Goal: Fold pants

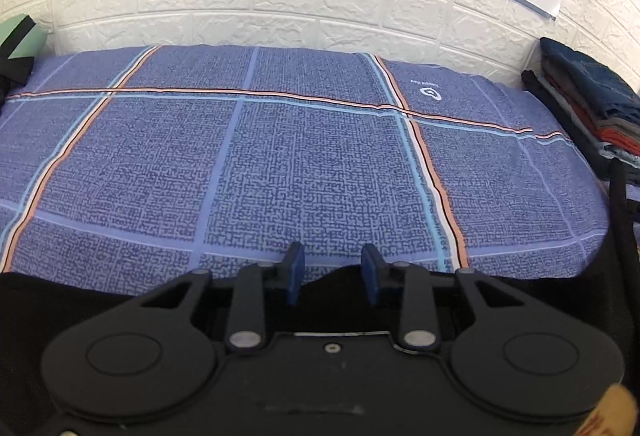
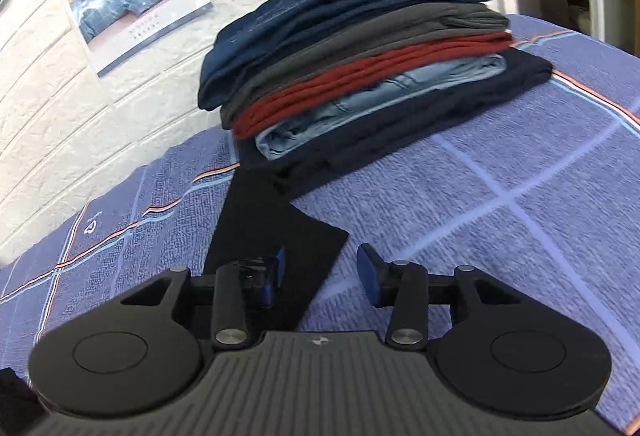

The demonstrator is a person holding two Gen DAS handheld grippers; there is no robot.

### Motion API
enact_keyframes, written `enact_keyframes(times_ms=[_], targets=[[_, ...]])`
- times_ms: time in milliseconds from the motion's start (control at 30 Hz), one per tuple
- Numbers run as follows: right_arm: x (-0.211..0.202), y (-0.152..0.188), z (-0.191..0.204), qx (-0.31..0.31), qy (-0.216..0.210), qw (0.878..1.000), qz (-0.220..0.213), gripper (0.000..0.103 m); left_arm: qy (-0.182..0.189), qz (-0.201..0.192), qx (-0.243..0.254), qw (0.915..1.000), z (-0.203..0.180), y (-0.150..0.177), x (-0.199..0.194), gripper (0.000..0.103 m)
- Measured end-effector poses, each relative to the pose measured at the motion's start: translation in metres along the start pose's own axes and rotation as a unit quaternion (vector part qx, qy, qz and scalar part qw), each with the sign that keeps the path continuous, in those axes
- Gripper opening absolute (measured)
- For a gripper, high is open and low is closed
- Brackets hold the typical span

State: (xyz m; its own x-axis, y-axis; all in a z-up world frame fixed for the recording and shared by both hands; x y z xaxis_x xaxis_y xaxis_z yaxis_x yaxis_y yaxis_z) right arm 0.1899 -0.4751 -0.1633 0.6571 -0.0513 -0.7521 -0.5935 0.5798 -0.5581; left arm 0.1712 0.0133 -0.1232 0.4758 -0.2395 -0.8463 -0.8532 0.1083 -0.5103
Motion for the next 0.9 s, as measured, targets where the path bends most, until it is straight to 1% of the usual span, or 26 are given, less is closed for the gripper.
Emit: enact_keyframes(times_ms=[33,67,133,167,233,267,300,333,400,433,500,533,567,633,700,800,900], targets=[[0.002,-0.001,0.002,-0.006,-0.010,1.000,0.005,0.014,-0.003,0.000,-0.001,1.0000,0.000,-0.001,0.001,0.032],[0.004,-0.002,0.003,-0.004,-0.020,1.000,0.013,0.011,-0.007,0.000,0.000,1.0000,0.000,-0.002,0.002,0.032],[-0.004,-0.005,0.003,0.004,-0.028,1.000,0.003,0.010,-0.017,0.000,0.006,0.9998,-0.003,-0.004,0.002,0.033],[-0.014,-0.006,0.003,0.006,-0.032,0.999,-0.012,0.010,-0.022,0.000,0.009,0.9997,-0.003,-0.004,0.000,0.033],[-0.044,-0.008,0.001,0.012,-0.044,0.998,-0.039,0.010,-0.029,-0.006,0.011,0.9995,-0.005,-0.006,-0.010,0.036],[-0.064,-0.009,-0.001,0.012,-0.051,0.997,-0.053,0.010,-0.026,-0.015,0.012,0.9995,-0.005,-0.007,-0.018,0.038],[-0.084,-0.008,-0.002,0.009,-0.053,0.996,-0.069,0.010,-0.022,-0.023,0.012,0.9994,-0.007,-0.008,-0.028,0.042],[-0.106,-0.007,-0.006,0.004,-0.048,0.995,-0.087,0.010,-0.016,-0.033,0.012,0.9993,-0.008,-0.008,-0.039,0.045],[-0.145,-0.002,-0.016,0.005,-0.036,0.993,-0.111,0.010,0.009,-0.048,0.019,0.9986,-0.016,-0.006,-0.060,0.047],[-0.162,0.004,-0.022,0.011,-0.032,0.993,-0.117,0.010,0.026,-0.049,0.028,0.9981,-0.024,-0.005,-0.067,0.047],[-0.190,0.017,-0.036,0.025,-0.021,0.992,-0.124,0.010,0.060,-0.042,0.061,0.9954,-0.043,0.006,-0.079,0.047],[-0.200,0.025,-0.044,0.033,-0.011,0.992,-0.122,0.010,0.075,-0.037,0.086,0.9928,-0.057,0.015,-0.083,0.047],[-0.208,0.036,-0.050,0.041,-0.001,0.992,-0.119,0.010,0.087,-0.032,0.109,0.9897,-0.069,0.024,-0.086,0.047],[-0.215,0.053,-0.065,0.057,0.014,0.992,-0.108,0.010,0.114,-0.016,0.158,0.9808,-0.096,0.046,-0.089,0.048],[-0.214,0.069,-0.078,0.080,0.025,0.992,-0.094,0.011,0.137,-0.005,0.210,0.9680,-0.125,0.071,-0.089,0.048],[-0.212,0.089,-0.089,0.108,0.018,0.990,-0.087,0.011,0.148,-0.003,0.278,0.9493,-0.156,0.101,-0.089,0.048],[-0.213,0.099,-0.091,0.110,0.013,0.990,-0.085,0.011,0.163,0.009,0.316,0.9347,-0.178,0.125,-0.087,0.048]])
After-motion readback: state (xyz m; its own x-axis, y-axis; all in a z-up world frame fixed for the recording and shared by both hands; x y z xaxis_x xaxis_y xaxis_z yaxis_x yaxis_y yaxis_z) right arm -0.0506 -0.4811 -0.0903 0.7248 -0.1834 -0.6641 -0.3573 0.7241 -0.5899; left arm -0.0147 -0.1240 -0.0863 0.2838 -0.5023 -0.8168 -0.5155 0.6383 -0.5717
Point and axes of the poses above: each gripper's, at about its wrist camera, not at the fingertips, and x roughly the way its jaws point, z to its left, y to its underside, the point moved 5 cm from there along x, roughly the way its jaws point, and after that the axes turned 12 degrees about z, right-handed, at the moved point
